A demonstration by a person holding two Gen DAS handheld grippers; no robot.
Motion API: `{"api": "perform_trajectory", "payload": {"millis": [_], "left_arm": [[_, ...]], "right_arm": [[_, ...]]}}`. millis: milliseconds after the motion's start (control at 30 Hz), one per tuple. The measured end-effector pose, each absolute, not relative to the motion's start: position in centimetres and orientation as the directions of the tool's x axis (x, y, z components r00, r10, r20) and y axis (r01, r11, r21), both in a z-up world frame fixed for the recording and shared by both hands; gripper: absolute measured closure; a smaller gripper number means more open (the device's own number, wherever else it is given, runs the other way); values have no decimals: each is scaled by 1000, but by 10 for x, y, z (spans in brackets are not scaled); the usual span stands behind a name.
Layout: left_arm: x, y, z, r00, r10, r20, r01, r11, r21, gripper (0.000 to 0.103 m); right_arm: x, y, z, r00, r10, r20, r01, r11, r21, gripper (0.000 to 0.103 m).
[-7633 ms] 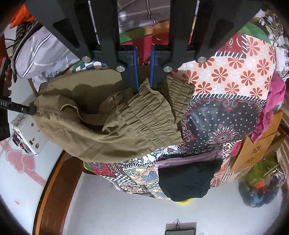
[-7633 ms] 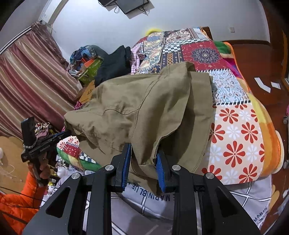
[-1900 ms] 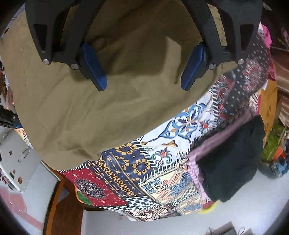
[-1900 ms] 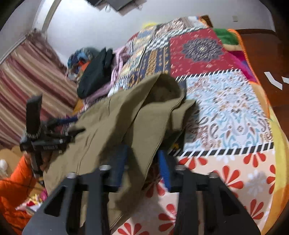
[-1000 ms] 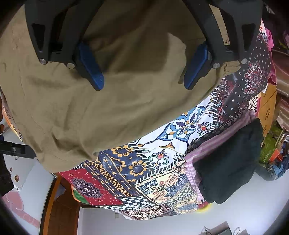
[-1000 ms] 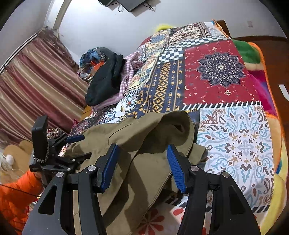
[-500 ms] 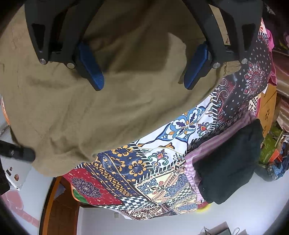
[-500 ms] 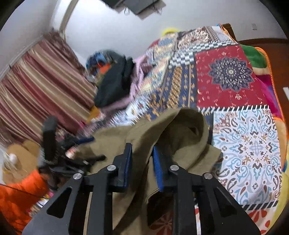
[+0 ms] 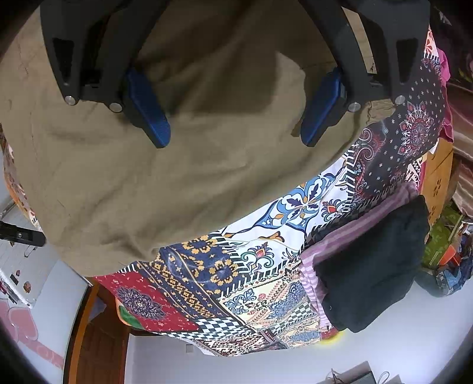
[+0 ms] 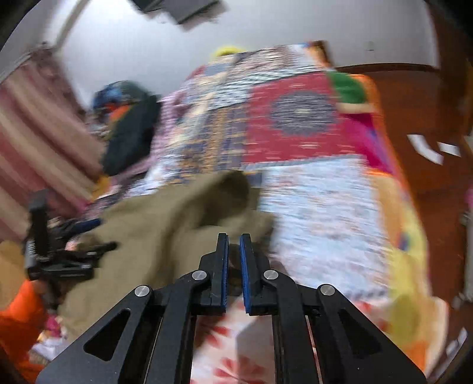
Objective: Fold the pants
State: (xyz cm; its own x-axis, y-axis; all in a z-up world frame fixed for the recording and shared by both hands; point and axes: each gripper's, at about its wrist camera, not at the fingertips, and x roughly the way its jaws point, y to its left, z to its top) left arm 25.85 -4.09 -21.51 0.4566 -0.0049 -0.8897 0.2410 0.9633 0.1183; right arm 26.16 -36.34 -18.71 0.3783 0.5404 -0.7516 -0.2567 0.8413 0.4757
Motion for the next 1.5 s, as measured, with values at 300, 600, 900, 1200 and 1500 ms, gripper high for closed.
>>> {"api": "perform_trajectory", "payload": {"millis": [300, 600, 900, 1200, 1500], "left_arm": [[244, 4, -154, 553, -33, -833, 175, 982, 77, 24], [239, 46, -201, 460, -2, -888, 185, 978, 94, 23], [241, 86, -216, 469, 63, -881, 85, 990, 115, 17], [198, 94, -169, 519, -24, -855, 56, 998, 6, 25], [155, 79, -205, 496, 76, -865, 80, 988, 133, 8]], "right_arm": [[254, -260, -115, 369, 643, -671, -533, 738, 414, 59], [245, -142, -189, 128, 493, -860, -692, 666, 279, 59], [246, -225, -189, 218, 328, -919, -575, 804, 150, 62], [208, -214, -146, 207, 508, -836, -621, 729, 289, 55], [186, -212, -184, 140, 502, -854, -612, 722, 324, 55]]}}
